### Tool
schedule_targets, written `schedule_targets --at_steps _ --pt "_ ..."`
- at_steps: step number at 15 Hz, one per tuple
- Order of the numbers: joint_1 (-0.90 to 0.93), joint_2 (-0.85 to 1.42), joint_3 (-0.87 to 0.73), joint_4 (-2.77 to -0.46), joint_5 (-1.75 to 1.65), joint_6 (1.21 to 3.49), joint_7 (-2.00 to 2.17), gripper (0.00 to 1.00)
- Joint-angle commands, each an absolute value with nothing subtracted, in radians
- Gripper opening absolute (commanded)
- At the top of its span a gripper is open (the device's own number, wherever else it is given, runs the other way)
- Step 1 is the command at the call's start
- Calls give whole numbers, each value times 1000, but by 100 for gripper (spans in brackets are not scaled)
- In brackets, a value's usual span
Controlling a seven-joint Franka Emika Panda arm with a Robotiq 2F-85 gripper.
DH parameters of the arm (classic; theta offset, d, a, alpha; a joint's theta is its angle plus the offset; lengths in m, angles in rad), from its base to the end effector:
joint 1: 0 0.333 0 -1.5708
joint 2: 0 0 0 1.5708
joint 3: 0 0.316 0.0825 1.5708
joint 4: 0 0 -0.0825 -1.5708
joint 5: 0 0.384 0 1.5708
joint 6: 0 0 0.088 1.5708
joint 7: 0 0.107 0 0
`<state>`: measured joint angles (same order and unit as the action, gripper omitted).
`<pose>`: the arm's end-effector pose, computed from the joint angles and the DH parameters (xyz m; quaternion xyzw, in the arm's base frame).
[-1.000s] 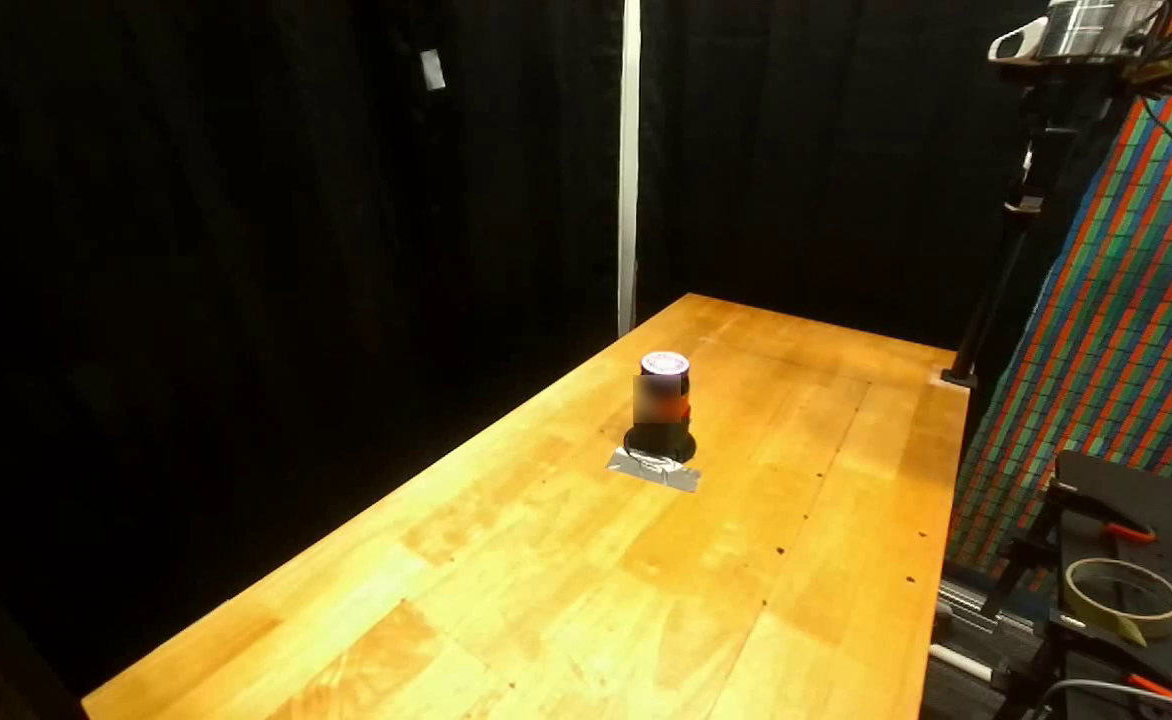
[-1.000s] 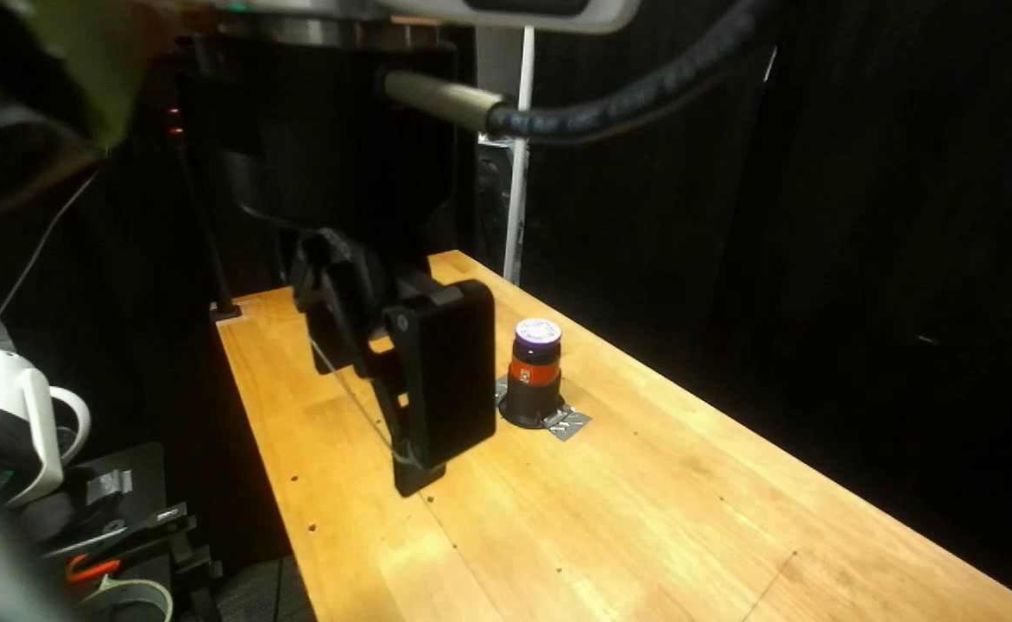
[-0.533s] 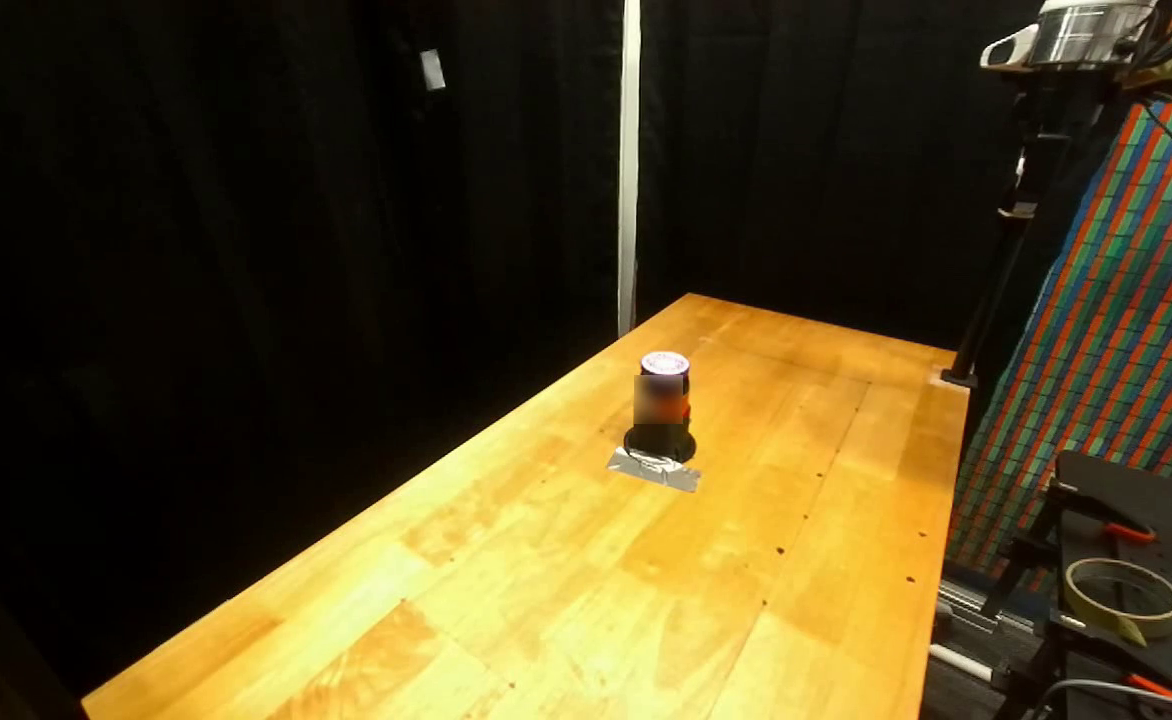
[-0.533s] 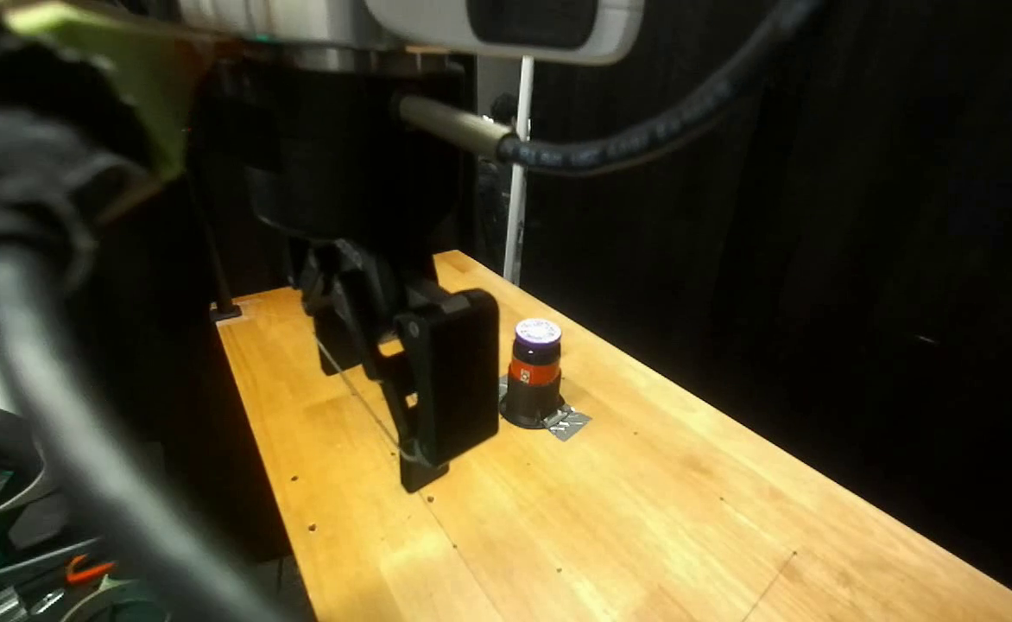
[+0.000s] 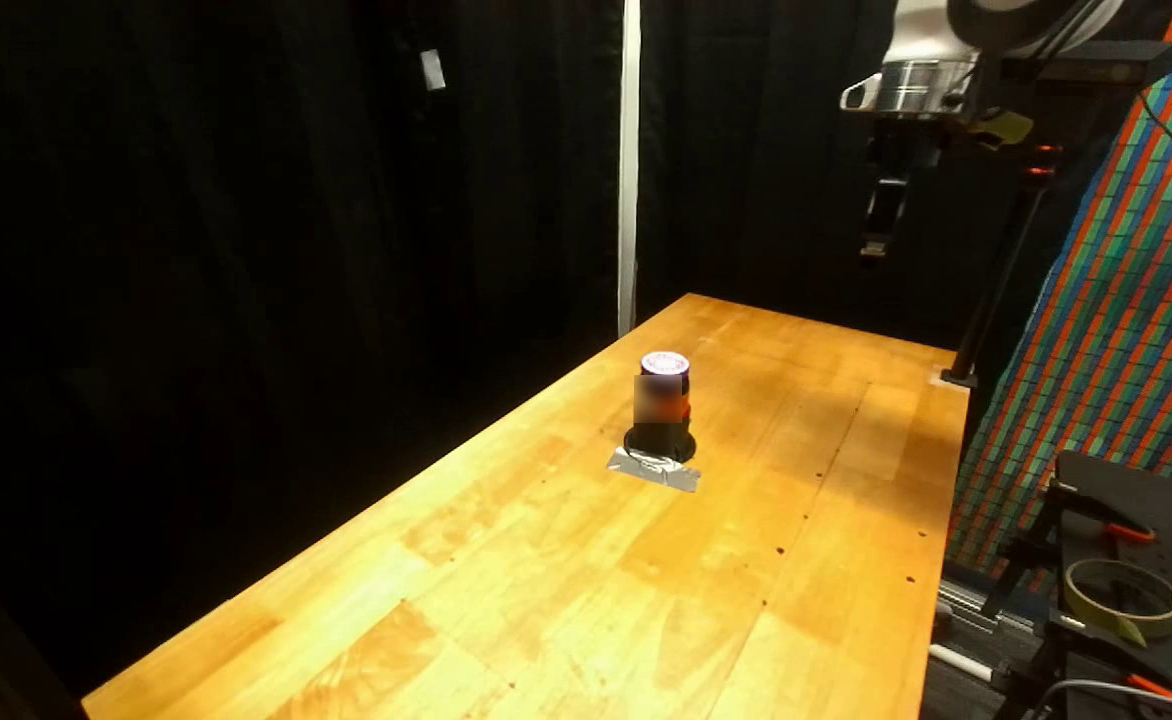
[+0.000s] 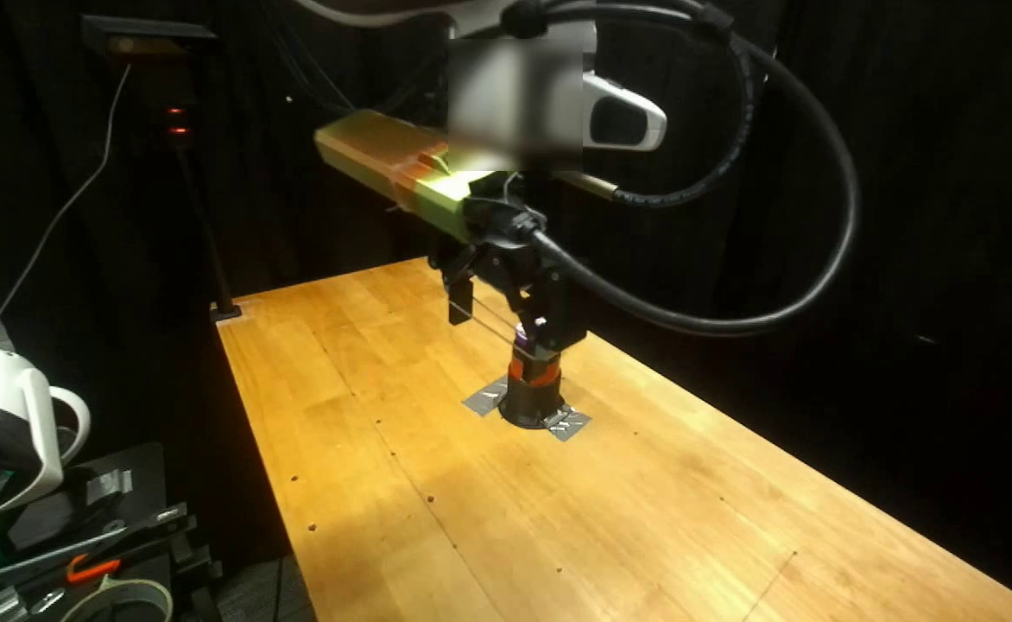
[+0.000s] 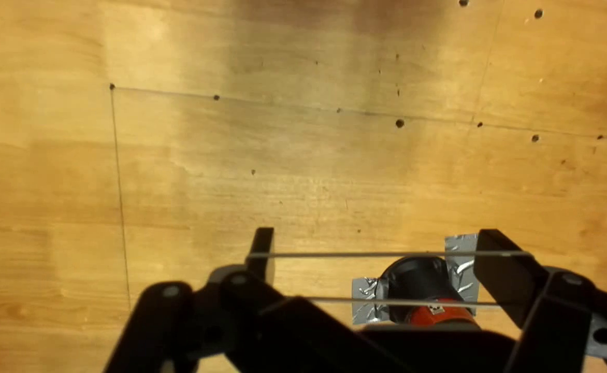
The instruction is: Put the elastic around the bottle
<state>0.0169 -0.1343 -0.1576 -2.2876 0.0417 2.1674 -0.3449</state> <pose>0.4904 -0.0687 0.4083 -0.9954 -0.0910 -0.0126 0.0256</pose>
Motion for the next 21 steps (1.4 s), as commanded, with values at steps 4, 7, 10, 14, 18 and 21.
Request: schedule_targets --at_steps 4,7,10,14,18,21 --pt "17 251 -37 -1911 42 2164 -169 100" --pt "24 381 -4 -1769 31 2154 -128 100" --pt "53 495 12 -1637 -15 2141 -79 100" --pt "96 611 13 -1495 -77 2121 -38 100" --pt "97 682 40 -1405 -43 2101 -56 100" --pt "101 719 52 -1363 -37 2092 -53 100"
